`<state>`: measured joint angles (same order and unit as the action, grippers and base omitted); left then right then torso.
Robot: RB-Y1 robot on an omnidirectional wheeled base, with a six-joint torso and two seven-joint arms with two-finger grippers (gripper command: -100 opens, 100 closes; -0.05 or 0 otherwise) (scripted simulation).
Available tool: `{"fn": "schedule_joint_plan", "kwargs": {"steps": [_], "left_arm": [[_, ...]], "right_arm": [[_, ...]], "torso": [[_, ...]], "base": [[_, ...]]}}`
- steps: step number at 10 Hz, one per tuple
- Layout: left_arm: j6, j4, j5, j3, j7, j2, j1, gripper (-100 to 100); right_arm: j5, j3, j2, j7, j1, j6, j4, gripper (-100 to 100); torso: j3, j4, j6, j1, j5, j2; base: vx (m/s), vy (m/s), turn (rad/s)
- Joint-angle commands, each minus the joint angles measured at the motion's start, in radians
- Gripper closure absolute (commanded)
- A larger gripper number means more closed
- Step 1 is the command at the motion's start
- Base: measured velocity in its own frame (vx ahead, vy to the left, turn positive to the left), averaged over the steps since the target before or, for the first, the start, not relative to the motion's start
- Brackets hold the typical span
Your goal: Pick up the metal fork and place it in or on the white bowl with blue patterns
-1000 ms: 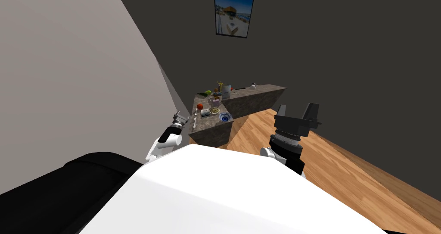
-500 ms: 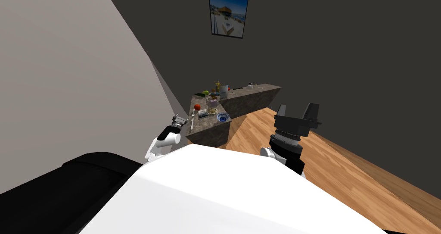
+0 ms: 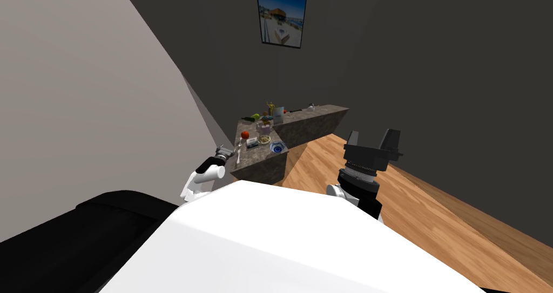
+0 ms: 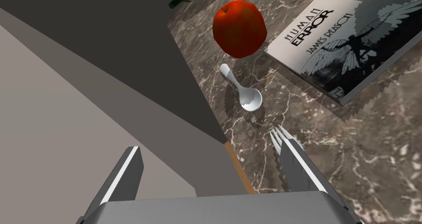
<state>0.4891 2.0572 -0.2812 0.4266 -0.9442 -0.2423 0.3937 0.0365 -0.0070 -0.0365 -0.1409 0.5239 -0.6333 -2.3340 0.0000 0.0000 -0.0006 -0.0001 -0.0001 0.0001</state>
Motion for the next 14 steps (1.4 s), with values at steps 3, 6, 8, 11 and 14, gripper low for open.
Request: {"fn": "schedule_joint_plan", "kwargs": {"steps": [3,6,8,11,14], "left_arm": [[0.105,-0.053,-0.043,0.022,-0.101,-0.017,-0.043,-100],[0.186,-0.088,-0.076,0.032,-0.180,-0.027,-0.075,-100],[0.231,-0.106,-0.093,0.035,-0.219,-0.032,-0.092,-100],[0.306,-0.140,-0.125,0.038,-0.289,-0.043,-0.124,-100],[0.374,-0.173,-0.155,0.039,-0.353,-0.055,-0.154,-100]], "right_arm": [[0.000,0.000,0.000,0.000,0.000,0.000,0.000,0],[0.000,0.000,0.000,0.000,0.000,0.000,0.000,0],[0.000,0.000,0.000,0.000,0.000,0.000,0.000,0],[0.000,0.000,0.000,0.000,0.000,0.000,0.000,0],[0.000,0.000,0.000,0.000,0.000,0.000,0.000,0]], "torso": [[0.000,0.000,0.000,0.000,0.000,0.000],[0.000,0.000,0.000,0.001,0.000,0.000],[0.000,0.000,0.000,0.001,0.000,0.000],[0.000,0.000,0.000,0.000,0.000,0.001],[0.000,0.000,0.000,0.000,0.000,0.001]], "base": [[0.012,0.000,-0.055],[0.009,0.007,-0.031],[0.005,0.007,-0.015],[-0.002,0.005,-0.012],[0.000,0.000,0.000]]}}
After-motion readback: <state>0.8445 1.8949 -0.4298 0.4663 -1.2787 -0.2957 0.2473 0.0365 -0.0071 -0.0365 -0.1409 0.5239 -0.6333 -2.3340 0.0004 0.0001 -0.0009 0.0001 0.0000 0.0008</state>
